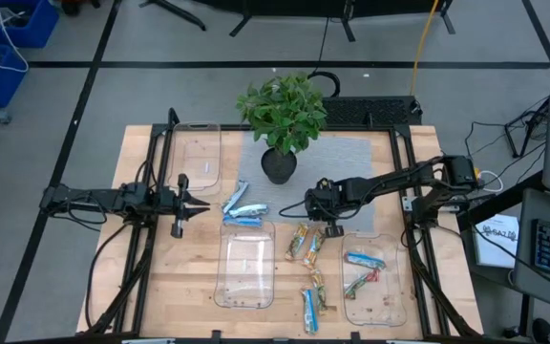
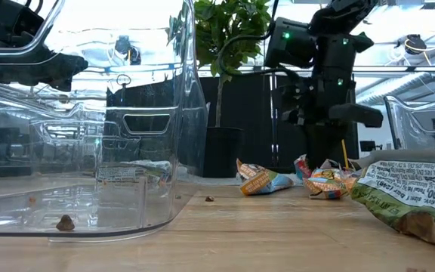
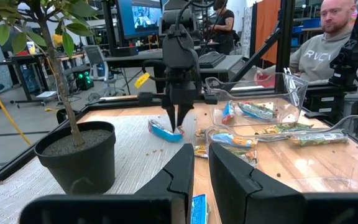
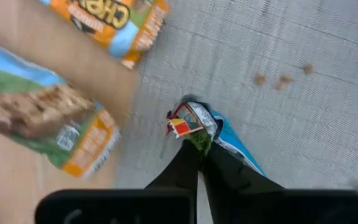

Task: Pick and place Granola Bars by type
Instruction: Put the red granola bar into the bottom right transparent bin

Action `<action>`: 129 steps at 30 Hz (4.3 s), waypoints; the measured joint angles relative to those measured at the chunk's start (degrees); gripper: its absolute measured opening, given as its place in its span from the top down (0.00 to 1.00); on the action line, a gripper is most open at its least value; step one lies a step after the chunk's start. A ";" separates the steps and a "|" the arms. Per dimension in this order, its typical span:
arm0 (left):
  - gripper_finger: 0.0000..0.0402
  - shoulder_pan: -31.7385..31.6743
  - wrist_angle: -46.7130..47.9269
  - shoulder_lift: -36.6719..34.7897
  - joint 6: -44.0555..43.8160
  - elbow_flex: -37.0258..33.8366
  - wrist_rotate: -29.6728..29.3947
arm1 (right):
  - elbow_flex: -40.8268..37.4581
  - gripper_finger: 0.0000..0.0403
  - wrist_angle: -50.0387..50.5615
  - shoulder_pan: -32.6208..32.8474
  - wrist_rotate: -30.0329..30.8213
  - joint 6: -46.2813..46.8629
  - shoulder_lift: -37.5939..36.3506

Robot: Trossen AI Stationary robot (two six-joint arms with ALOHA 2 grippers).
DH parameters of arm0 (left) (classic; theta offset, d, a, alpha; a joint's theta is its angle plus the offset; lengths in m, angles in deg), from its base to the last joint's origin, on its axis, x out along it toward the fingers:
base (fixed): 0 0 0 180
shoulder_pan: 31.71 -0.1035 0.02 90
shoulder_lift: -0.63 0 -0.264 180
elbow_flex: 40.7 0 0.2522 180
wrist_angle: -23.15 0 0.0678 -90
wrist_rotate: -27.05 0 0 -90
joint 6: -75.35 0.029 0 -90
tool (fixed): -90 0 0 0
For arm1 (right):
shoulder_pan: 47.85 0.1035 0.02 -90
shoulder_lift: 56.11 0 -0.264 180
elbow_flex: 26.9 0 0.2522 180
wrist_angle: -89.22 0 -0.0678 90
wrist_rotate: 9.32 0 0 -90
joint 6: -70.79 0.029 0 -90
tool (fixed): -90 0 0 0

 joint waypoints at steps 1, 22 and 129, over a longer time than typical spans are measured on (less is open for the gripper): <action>0.86 -0.02 0.00 0.02 0.02 -0.01 -0.02 | 0.00 0.99 0.77 0.12 1.29 -0.07 -0.65; 0.86 0.00 0.01 0.02 0.02 -0.01 0.01 | 13.63 1.00 30.41 7.70 11.94 14.13 -8.70; 0.86 -0.01 0.00 0.02 0.02 -0.01 -0.04 | -6.99 0.57 8.43 32.18 -15.61 69.83 -10.73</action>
